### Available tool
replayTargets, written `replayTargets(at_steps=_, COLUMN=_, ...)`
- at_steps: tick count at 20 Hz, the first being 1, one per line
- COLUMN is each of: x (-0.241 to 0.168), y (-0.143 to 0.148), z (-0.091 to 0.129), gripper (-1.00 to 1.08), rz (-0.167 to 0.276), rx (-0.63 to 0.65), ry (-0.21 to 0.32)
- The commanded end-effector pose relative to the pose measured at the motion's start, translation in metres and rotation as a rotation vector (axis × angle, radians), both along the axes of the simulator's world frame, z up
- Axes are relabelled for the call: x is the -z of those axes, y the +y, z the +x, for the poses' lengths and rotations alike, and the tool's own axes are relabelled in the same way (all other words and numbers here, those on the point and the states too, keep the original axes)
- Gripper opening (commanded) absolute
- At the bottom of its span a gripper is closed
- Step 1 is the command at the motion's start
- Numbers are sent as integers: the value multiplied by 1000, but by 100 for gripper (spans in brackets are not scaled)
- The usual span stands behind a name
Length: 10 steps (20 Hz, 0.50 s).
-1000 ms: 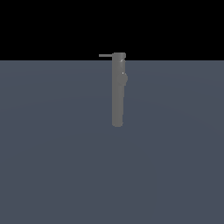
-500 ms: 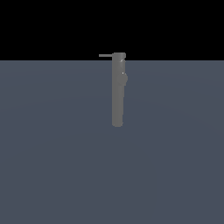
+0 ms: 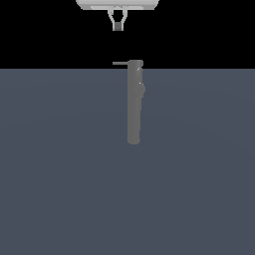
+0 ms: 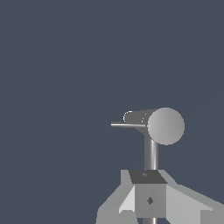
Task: Turn on the faucet by rotating a designated handle.
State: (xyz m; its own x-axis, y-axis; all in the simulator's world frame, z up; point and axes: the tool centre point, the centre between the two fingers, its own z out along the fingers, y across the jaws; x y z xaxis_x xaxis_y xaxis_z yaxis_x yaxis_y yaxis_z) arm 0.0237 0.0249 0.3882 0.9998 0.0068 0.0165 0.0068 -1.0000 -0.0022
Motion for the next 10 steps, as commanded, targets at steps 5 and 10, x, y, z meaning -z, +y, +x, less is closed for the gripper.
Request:
replayTargets(at_steps=5, x=44, y=-1, z=39, gripper=-100, rz=-1, rx=10, ry=9)
replayTargets(at_steps=10, x=69, y=-1, z=57, gripper=-100, rz=-2, rx=15, ry=13)
